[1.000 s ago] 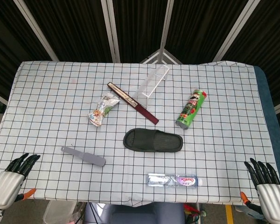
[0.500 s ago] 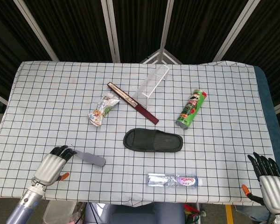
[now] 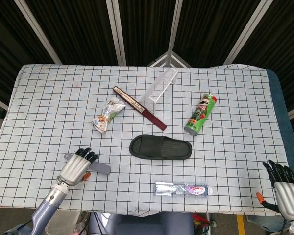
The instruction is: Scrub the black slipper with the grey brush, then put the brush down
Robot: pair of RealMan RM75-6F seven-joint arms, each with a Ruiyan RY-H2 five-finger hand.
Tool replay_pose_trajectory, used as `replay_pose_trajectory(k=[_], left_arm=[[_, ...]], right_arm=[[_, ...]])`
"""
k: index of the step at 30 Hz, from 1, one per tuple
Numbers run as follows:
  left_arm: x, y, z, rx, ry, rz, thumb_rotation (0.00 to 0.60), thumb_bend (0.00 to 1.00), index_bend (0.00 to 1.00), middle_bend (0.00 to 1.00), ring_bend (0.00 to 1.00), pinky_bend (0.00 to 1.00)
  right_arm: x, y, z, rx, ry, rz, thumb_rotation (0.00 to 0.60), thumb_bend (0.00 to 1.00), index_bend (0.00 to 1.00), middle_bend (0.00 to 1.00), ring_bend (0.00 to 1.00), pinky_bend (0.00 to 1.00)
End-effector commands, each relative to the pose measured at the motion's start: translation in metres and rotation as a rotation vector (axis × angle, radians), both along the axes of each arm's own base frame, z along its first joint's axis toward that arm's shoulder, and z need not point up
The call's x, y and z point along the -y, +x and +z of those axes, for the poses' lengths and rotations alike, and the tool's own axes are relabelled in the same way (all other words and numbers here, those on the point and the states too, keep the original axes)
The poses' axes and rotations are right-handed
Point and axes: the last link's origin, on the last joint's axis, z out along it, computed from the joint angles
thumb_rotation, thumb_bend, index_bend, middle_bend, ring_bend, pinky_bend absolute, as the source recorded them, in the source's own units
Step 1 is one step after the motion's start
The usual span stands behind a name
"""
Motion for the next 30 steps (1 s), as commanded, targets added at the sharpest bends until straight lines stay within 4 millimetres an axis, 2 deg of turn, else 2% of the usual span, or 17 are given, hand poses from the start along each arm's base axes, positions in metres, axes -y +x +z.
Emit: replay_pose_trajectory(k=[1,9,21,30], left_arm=[[-0.003,0.002,-0.002,0.004,-0.005,-0.015,0.600,0.35,0.34,0.36,0.25,0.31],[-0.004,0.003,-0.012,0.004,-0.036,-0.028,0.600,0.46,0.37,0.40,0.28,0.33],[-0.007,0.001,-0.018,0.009,-0.065,-0.011,0.600,0.43,0.39,0.40,0.28,0.33],[-0.006,0.007,-0.016,0.033,-0.058,-0.025,0.600,0.42,0.40,0.40,0.28,0.33]], right_arm=[[0.002,0.000,-0.001,0.008,0.003,-0.002,0.524,0.37,0.00,0.00,0.00,0.00],[0.004,-0.003,0.001,0.013,0.001,-0.007,0.524,0.37,0.00,0.00,0.00,0.00],[0.006,-0.005,0.004,0.012,-0.013,-0.020,0.524,0.37,0.00,0.00,0.00,0.00],[0.007,-0.006,0.004,0.010,-0.010,-0.024,0.524,0.37,0.00,0.00,0.00,0.00]])
